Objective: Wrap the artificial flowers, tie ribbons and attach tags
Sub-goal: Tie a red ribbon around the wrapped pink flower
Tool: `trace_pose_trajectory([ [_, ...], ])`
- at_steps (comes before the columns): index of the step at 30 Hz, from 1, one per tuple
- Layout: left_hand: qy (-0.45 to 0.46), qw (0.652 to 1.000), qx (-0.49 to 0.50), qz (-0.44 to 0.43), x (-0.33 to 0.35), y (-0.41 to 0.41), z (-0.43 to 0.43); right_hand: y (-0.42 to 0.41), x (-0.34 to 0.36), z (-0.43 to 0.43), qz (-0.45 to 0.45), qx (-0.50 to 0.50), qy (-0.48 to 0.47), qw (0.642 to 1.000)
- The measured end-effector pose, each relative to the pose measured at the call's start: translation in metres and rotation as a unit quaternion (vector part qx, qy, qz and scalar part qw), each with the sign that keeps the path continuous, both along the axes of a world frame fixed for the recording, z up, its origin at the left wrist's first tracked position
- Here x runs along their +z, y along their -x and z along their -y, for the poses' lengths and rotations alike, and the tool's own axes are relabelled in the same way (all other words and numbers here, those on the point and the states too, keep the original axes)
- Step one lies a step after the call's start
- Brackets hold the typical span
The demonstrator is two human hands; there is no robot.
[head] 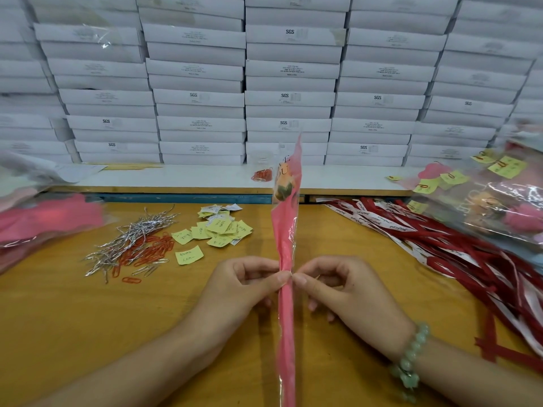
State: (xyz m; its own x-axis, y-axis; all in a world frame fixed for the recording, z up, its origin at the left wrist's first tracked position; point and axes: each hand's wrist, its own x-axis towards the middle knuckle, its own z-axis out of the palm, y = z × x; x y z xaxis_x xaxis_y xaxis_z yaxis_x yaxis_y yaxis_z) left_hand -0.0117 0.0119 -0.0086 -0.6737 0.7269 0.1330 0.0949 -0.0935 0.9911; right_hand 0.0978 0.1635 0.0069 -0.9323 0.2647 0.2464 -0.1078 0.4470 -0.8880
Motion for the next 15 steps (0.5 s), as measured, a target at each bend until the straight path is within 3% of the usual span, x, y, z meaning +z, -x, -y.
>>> trace_pose_trajectory([
  [15,-0.006,1.0,0.003,-0.005,0.0001,-0.0007,-0.0014,0.0028,0.0013,-0.0022,0.079,0.079,0.053,0.992],
])
